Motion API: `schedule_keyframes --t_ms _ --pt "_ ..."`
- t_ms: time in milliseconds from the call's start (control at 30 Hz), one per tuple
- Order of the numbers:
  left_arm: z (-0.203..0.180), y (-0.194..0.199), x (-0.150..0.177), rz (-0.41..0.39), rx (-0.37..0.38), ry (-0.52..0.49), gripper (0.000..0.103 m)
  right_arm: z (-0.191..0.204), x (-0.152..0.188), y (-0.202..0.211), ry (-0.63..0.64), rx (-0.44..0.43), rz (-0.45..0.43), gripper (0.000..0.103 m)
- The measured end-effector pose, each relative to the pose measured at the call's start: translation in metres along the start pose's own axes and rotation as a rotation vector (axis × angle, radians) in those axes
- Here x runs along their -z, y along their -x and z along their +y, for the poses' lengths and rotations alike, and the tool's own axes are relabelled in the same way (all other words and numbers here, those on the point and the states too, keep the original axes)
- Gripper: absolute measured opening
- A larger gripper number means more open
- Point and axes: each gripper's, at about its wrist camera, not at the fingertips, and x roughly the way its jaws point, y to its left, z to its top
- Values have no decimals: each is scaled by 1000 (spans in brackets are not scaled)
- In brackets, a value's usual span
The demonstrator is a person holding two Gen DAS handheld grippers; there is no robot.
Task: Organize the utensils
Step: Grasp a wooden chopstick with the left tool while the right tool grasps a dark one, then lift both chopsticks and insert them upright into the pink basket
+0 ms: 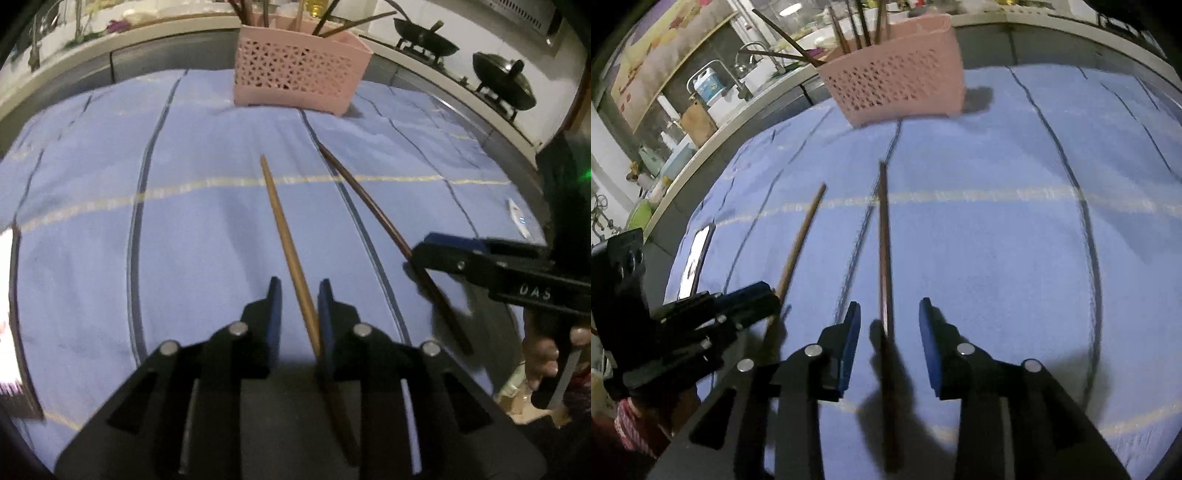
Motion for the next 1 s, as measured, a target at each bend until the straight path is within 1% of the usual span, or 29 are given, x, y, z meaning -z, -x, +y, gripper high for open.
schedule_keyframes --t_ms 67,133,167,200,267,300,333,367,400,467,500,533,567,667,700,767,833,867,933,967,1000 --pt "0 -7 -12 2 -15 -11 20 7 -18 -9 39 13 -11 33" --pt "0 -19 -27 17 -24 -16 20 13 -38 -23 91 45 -5 33" --pt "1 -24 -33 27 -26 -17 20 14 -46 -31 101 56 5 33" --pt "0 -29 -39 20 -37 -20 20 14 -53 -39 109 57 22 33" --pt "0 -35 -49 18 -46 -25 19 14 -63 -47 137 63 20 33" --pt "2 -36 -52 15 -40 -17 18 16 -68 -50 161 69 16 33" --pt "5 -38 -54 11 -31 -7 14 19 -71 -54 193 75 15 28" --pt "8 -40 -56 6 -19 6 8 21 -73 -57 211 82 14 21" --pt "11 -41 -58 3 1 19 7 20 -75 -59 215 74 15 7" --pt "15 -41 -60 8 25 38 6 18 -78 -60 196 45 32 5" --pt "18 -40 -62 16 35 49 6 18 -80 -57 179 16 38 5" --pt "18 -37 -65 10 37 51 6 19 -81 -49 168 -13 21 5" --pt "18 -30 -67 -10 39 47 6 21 -82 -41 168 -30 0 5" --pt "17 11 -82 -132 51 19 5 36 -91 4 192 -84 -131 5" --pt "16 31 -90 -190 57 10 5 43 -96 20 201 -100 -183 5" --pt "14 60 -105 -274 68 -5 5 55 -106 51 219 -118 -292 5" --pt "11 94 -125 -380 62 -23 5 62 -120 74 211 -131 -377 5" --pt "9 104 -132 -412 57 -29 5 64 -126 81 202 -133 -410 5" --pt "5 129 -157 -504 32 -39 5 69 -147 101 177 -118 -511 5" --pt "5 136 -165 -531 23 -41 5 70 -152 107 171 -108 -547 5" --pt "1 144 -179 -578 3 -47 5 74 -164 115 161 -87 -613 5"
